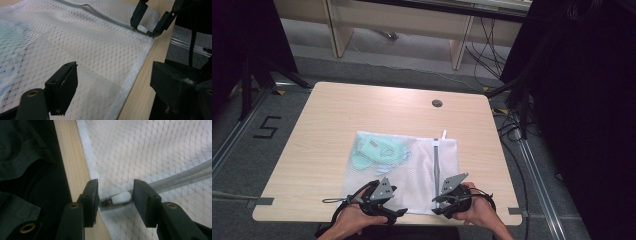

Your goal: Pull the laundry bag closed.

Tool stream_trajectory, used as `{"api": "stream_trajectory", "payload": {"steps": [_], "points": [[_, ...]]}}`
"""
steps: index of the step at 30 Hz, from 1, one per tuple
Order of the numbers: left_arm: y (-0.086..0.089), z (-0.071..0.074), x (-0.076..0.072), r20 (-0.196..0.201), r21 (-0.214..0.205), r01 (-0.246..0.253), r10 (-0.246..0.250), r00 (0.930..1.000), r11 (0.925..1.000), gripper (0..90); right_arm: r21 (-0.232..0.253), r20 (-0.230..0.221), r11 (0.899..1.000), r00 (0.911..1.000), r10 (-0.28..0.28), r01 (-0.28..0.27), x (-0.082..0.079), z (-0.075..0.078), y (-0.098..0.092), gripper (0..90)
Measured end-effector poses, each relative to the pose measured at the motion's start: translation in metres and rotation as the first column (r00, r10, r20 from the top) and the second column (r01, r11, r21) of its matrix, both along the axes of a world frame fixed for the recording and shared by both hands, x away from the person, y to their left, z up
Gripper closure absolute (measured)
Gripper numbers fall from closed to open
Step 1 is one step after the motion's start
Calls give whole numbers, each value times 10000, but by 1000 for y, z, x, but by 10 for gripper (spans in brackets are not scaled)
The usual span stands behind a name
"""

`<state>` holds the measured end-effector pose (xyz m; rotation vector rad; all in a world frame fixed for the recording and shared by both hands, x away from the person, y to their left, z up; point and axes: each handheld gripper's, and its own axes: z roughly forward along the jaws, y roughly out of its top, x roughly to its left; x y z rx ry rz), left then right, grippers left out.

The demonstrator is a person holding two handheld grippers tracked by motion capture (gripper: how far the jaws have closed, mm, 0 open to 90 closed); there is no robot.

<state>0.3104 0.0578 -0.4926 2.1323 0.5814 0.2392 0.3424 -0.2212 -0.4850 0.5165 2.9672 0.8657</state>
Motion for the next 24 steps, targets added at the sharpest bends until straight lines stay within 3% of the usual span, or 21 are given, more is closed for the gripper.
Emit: {"api": "stream_trajectory", "payload": {"steps": [1,2,4,8,11,12,13,14,16,17,21,22,24], "points": [[-1,-1,-1,-236,-208,-223,218,9995,9995,217,20,-3,10000,10000,28,-28,0,0,0,583],[0,0,0,-333,-152,-91,86,9994,9998,216,42,-62,10000,10000,57,-57,0,0,1,586],[1,0,-1,-181,-13,-135,134,9997,9999,216,40,-276,10000,9996,-80,81,-2,0,2,593],[-1,0,-1,-197,-290,-235,229,9995,9993,215,-16,-236,10000,9997,14,-15,-1,1,2,628],[1,1,0,-194,-52,-117,116,9997,9999,213,-97,13,9998,9999,157,-156,0,1,1,657],[2,1,0,14,75,-90,89,10000,9999,213,-53,-26,9998,9998,211,-211,0,2,1,668],[1,1,0,15,-171,-153,153,9999,9997,213,-19,-47,9997,9997,230,-230,0,2,1,684],[2,1,1,92,3,50,-50,9999,10000,213,-31,-231,10000,9997,93,-93,-2,2,1,699],[2,1,0,-25,75,-153,153,9999,9999,213,-63,-194,9998,9996,180,-181,-3,4,1,721],[0,0,-1,-150,-266,-316,312,9994,9991,213,-62,19,9989,9989,459,-459,-2,4,2,742],[1,0,-1,-151,-197,-331,328,9993,9993,213,-113,-49,9986,9987,517,-517,-3,5,0,780],[2,1,-1,-126,-15,-372,372,9992,9993,214,-128,16,9980,9981,617,-617,-3,6,-1,795],[2,1,0,-143,-101,-348,347,9993,9993,214,-173,-15,9969,9971,767,-767,-3,7,-1,817]]}}
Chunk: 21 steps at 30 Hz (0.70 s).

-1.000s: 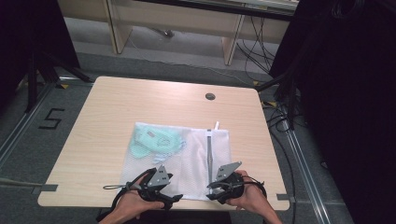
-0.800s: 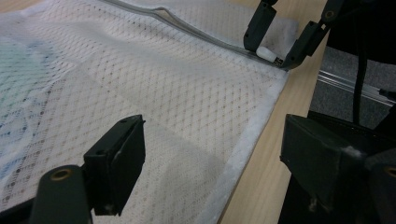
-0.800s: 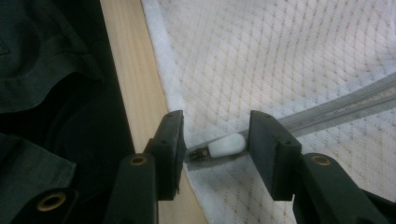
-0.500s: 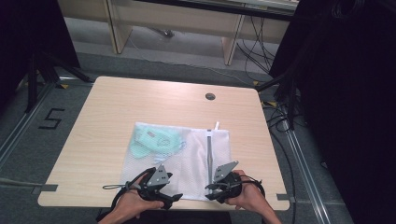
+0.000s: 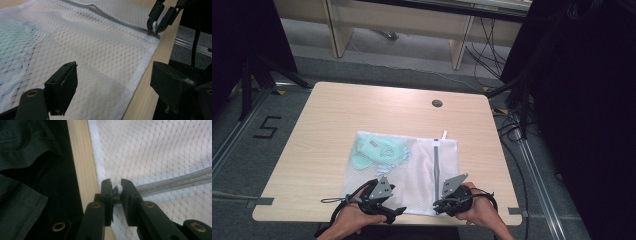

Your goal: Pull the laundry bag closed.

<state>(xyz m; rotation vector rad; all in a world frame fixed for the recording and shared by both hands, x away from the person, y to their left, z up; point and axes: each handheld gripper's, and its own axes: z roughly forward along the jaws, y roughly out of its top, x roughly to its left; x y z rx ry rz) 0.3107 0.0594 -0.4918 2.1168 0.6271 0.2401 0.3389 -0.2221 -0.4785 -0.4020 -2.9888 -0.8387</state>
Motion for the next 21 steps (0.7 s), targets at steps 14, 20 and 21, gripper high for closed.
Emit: {"api": "stream_trajectory", "payload": {"steps": [14,20,21], "points": [[-2,-2,-1,-73,40,364,-364,9993,9993,310,-129,-203,9999,9997,-96,94,-3,1,-3,863],[-14,-6,-4,-118,77,635,-634,9979,9980,324,-67,-339,9991,9986,-412,410,-3,3,-5,863],[-17,-7,-5,4,132,673,-673,9977,9976,328,4,-182,9997,9995,-255,255,-2,4,-5,863]]}}
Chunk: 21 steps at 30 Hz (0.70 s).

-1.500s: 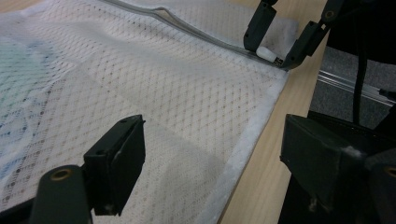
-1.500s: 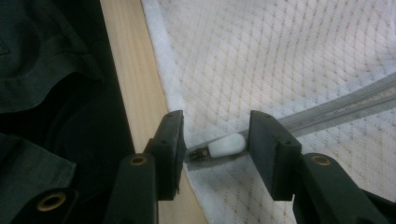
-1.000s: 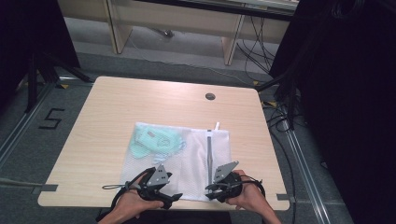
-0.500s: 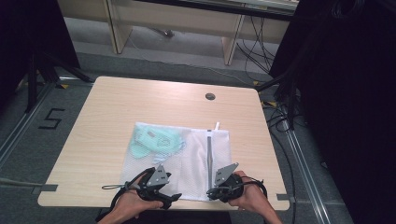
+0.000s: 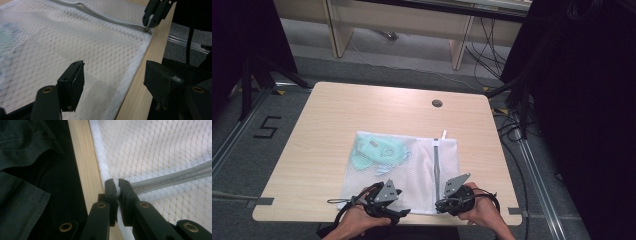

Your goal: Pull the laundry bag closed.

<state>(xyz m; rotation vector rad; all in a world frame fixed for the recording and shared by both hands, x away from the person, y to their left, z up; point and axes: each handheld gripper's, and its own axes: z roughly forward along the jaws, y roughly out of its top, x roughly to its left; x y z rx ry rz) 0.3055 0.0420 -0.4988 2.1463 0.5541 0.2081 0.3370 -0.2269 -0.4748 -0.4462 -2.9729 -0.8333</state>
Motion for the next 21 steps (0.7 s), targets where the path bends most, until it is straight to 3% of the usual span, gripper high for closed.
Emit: {"api": "stream_trajectory", "payload": {"steps": [1,5,7,10,12,13,14,19,20,21], "points": [[-4,-1,-1,21,-7,168,-168,9999,9999,336,33,-181,9998,9996,-215,216,-1,1,0,863],[-16,-3,-5,446,165,687,-694,9966,9975,412,133,-35,9999,9999,-104,105,0,4,0,864],[-21,-2,-6,646,240,815,-829,9945,9964,431,329,-110,9989,9994,-315,319,-1,7,-1,863],[-27,-3,-5,698,90,901,-905,9935,9959,446,478,160,9989,9999,-27,20,2,8,-2,864],[-31,-3,-5,714,163,1003,-1012,9923,9948,463,466,-111,9980,9991,-414,419,0,10,-2,863],[-32,-4,-4,743,236,1154,-1169,9904,9930,521,539,-132,9977,9991,-408,414,0,11,-1,864],[-35,-6,-5,725,-80,1239,-1230,9898,9923,521,539,-132,9977,9991,-408,414,0,11,-1,864],[-44,-11,-5,745,168,1325,-1334,9883,9910,554,584,25,9974,9991,-416,413,2,13,-1,864],[-45,-13,-6,757,-32,1252,-1246,9893,9921,561,600,3,9970,9988,-480,478,2,13,-1,864],[-46,-13,-4,821,127,1297,-1303,9881,9915,562,635,293,9979,9995,-148,129,4,12,-1,863]]}}
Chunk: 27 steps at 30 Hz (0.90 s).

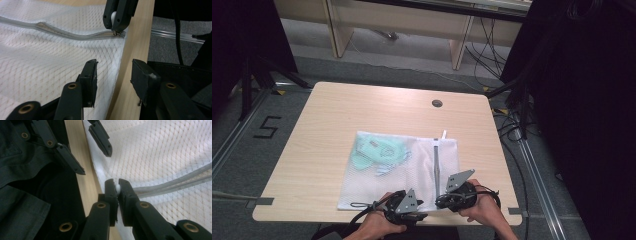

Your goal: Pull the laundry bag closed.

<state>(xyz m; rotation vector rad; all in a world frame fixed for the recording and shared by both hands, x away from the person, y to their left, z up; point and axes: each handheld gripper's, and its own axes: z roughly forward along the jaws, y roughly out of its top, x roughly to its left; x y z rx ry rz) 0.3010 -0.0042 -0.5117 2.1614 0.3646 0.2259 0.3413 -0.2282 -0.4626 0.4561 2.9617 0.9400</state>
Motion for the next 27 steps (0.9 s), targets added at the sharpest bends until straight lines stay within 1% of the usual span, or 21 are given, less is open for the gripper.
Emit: {"api": "stream_trajectory", "payload": {"steps": [1,2,3,4,5,6,8,9,10,11,12,14,15,16,19,20,23,24,25,26,27], "points": [[-2,-1,0,-112,-83,4,-5,9999,10000,562,55,24,9999,10000,87,-87,0,0,0,864],[-3,-1,0,-139,-41,-4,3,9999,10000,563,-20,-79,9998,9998,-184,184,-1,2,0,863],[-5,-2,0,-130,-62,-5,5,9999,10000,566,92,16,10000,10000,-31,31,0,2,1,863],[-6,-1,1,-133,85,112,-111,9998,9999,569,147,73,9999,10000,47,-48,1,2,0,863],[-9,-1,2,-193,-166,76,-79,9998,9998,576,43,-26,9999,9999,-112,112,0,3,-1,863],[-10,-1,3,-262,-174,76,-81,9996,9998,576,43,-26,9999,9999,-112,112,0,3,-1,863],[-12,0,5,-172,26,127,-126,9998,9999,594,125,-97,9996,9997,-243,244,0,3,0,864],[-14,0,5,-253,-12,115,-115,9996,9999,603,183,9,9998,10000,-54,54,2,3,0,864],[-15,0,6,-261,-73,141,-143,9996,9999,608,185,4,9998,10000,-60,60,2,3,0,863],[-16,-1,7,-274,-174,101,-106,9996,9998,611,90,-130,9996,9995,-272,273,-1,4,0,863],[-17,-1,7,-409,-272,121,-132,9991,9996,624,77,-144,9996,9995,-277,278,-1,4,0,864],[-19,-2,7,-175,-133,197,-200,9996,9997,656,170,87,9998,9999,-50,48,2,4,1,863],[-20,-2,7,-206,-78,249,-250,9995,9997,672,205,106,9998,9999,-27,25,2,4,1,863],[-21,-2,7,-179,-150,233,-236,9996,9996,699,117,-74,9996,9997,-244,245,0,4,1,864],[-24,-4,7,-223,-53,304,-305,9993,9995,709,228,76,9997,10000,8,-10,2,4,2,863],[-24,-4,7,-136,6,261,-261,9996,9997,721,158,-41,9997,9998,-202,202,1,4,2,863],[-25,-5,9,-69,121,306,-305,9995,9995,738,143,11,9999,10000,-53,53,1,3,1,863],[-26,-6,9,-140,95,309,-308,9994,9995,747,106,-86,9997,9998,-203,204,1,4,1,863],[-26,-6,9,-120,214,354,-351,9993,9991,757,182,45,9998,10000,-60,59,2,4,1,864],[-25,-6,10,18,328,342,-343,9994,9989,801,143,-1,9996,9997,-262,262,1,4,2,864],[-26,-6,9,-62,196,341,-340,9994,9992,826,183,79,9998,10000,-27,25,3,3,1,863]]}}
